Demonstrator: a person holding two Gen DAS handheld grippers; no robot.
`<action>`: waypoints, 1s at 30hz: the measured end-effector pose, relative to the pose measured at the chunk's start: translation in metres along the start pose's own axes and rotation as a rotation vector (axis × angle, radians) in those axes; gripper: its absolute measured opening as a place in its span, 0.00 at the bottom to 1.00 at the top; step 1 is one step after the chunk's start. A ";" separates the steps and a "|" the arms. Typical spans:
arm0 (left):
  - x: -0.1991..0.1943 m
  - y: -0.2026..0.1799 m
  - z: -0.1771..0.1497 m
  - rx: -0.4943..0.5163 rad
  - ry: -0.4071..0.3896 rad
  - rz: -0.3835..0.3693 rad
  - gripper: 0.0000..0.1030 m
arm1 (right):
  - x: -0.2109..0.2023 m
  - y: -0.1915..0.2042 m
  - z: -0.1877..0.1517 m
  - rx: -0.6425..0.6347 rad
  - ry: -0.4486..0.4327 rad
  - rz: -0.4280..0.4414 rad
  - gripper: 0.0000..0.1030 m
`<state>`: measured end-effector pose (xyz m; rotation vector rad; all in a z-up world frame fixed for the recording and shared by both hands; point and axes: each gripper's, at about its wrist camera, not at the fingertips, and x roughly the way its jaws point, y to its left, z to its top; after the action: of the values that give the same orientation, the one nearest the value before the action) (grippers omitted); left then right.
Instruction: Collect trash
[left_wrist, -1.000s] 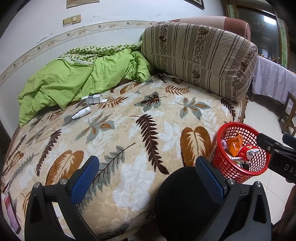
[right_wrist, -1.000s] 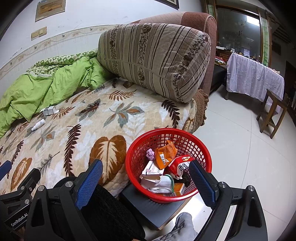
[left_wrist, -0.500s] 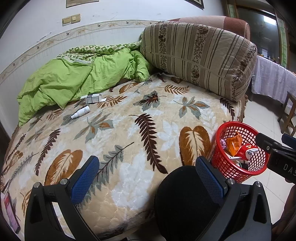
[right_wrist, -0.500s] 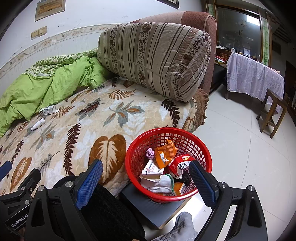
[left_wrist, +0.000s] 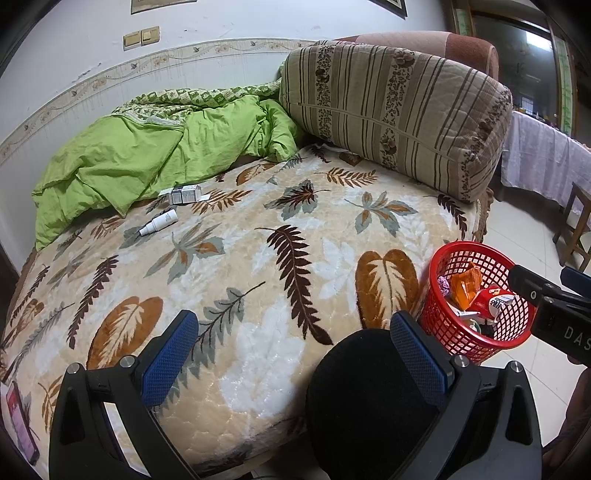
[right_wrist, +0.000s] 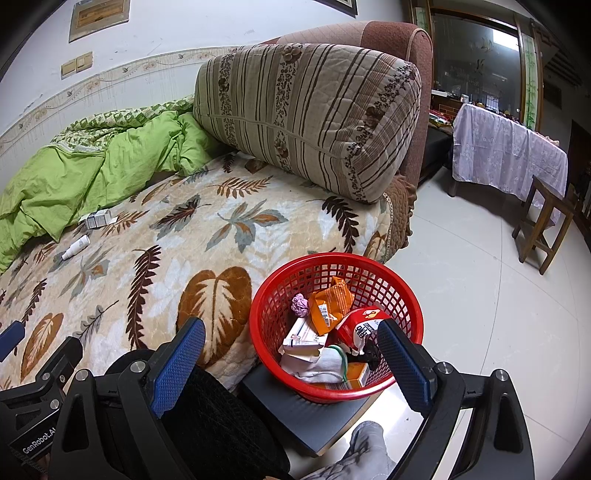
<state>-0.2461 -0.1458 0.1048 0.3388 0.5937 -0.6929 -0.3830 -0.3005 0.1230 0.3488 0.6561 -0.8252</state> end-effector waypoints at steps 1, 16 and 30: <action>0.000 0.001 0.001 -0.001 0.000 -0.001 1.00 | 0.000 0.000 0.000 0.000 0.000 0.000 0.93; 0.003 0.007 -0.005 -0.047 0.024 0.000 1.00 | 0.007 0.010 -0.002 -0.042 0.014 0.028 0.93; 0.077 0.188 -0.037 -0.463 0.354 0.470 1.00 | 0.074 0.185 0.046 -0.386 0.051 0.379 0.98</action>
<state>-0.0855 -0.0302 0.0466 0.1550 0.9482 -0.0297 -0.1859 -0.2482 0.1155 0.1349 0.7513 -0.3186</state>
